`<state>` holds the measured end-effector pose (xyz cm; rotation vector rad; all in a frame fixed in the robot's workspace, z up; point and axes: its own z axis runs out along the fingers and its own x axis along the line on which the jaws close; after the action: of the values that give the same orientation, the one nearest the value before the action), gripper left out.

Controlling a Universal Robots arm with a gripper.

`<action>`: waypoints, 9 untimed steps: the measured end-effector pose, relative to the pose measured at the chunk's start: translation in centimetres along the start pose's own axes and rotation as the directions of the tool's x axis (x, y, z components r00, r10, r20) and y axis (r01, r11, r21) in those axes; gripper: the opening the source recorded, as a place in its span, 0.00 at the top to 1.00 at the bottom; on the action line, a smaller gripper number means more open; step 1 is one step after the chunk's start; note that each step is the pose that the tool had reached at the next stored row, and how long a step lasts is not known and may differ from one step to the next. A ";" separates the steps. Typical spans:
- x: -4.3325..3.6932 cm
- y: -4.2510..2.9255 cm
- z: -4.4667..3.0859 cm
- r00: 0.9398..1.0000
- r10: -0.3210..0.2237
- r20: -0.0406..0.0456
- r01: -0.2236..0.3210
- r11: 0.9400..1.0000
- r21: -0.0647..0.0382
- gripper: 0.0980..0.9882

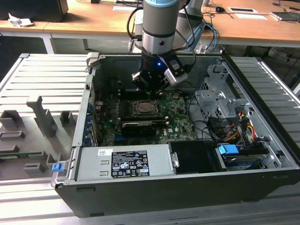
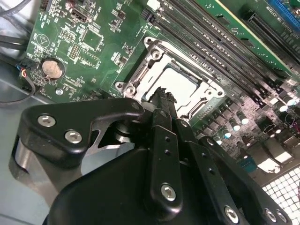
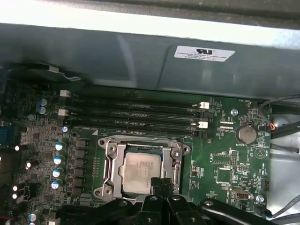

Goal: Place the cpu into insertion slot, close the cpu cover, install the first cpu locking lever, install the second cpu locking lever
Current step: 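Install the second cpu locking lever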

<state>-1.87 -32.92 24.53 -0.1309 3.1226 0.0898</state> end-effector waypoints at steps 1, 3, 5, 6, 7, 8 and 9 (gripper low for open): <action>0.00 -0.07 0.00 1.000 0.000 0.000 0.000 1.000 0.000 0.99; 0.01 -0.15 -0.01 1.000 0.000 0.000 0.000 1.000 0.000 0.99; 0.03 -0.42 -0.02 1.000 0.000 0.000 0.000 1.000 0.000 0.99; 0.04 -0.52 -0.03 1.000 0.000 0.000 0.000 1.000 0.000 0.99; 0.05 -0.59 -0.04 1.000 0.000 0.000 0.000 1.000 0.000 0.99; 0.07 -0.82 -0.05 1.000 0.000 0.000 0.000 1.000 0.000 0.99; 0.07 -0.90 -0.05 1.000 0.000 0.000 0.000 1.000 0.000 0.99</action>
<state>-1.87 -33.82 24.53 -0.1310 3.1226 0.0897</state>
